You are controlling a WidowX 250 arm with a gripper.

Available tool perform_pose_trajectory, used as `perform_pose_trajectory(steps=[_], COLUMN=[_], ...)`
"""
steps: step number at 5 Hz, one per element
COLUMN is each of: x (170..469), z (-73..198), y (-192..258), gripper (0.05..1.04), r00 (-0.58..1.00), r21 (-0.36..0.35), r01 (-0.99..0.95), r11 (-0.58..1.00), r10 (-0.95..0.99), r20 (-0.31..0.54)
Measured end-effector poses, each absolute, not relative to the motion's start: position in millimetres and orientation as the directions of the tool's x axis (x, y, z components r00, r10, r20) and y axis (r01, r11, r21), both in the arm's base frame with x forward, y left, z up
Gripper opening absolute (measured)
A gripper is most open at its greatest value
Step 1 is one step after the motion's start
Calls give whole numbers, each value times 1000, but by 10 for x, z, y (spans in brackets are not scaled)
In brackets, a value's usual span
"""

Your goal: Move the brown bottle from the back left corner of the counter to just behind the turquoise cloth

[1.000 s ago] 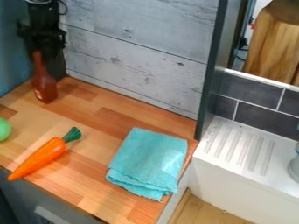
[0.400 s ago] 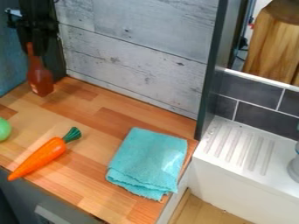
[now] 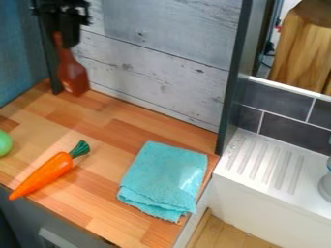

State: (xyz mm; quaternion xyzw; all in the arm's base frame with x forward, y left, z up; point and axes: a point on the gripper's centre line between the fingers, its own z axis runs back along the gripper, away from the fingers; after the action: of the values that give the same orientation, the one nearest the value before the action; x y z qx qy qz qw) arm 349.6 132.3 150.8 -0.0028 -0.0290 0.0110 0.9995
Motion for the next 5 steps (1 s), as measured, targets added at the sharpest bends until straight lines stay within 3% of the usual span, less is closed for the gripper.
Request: perform_pose_trajectory(steps=[1,2,5], x=[3403,3376,3515], z=[1353,1212,899], y=[919,684,478], gripper=[329,329,329], r00=[991,980,969], r21=[-129,-160,6], r01=[105,168,239], r11=[986,973,971], r10=[-93,-147,-239], r20=[96,132,59])
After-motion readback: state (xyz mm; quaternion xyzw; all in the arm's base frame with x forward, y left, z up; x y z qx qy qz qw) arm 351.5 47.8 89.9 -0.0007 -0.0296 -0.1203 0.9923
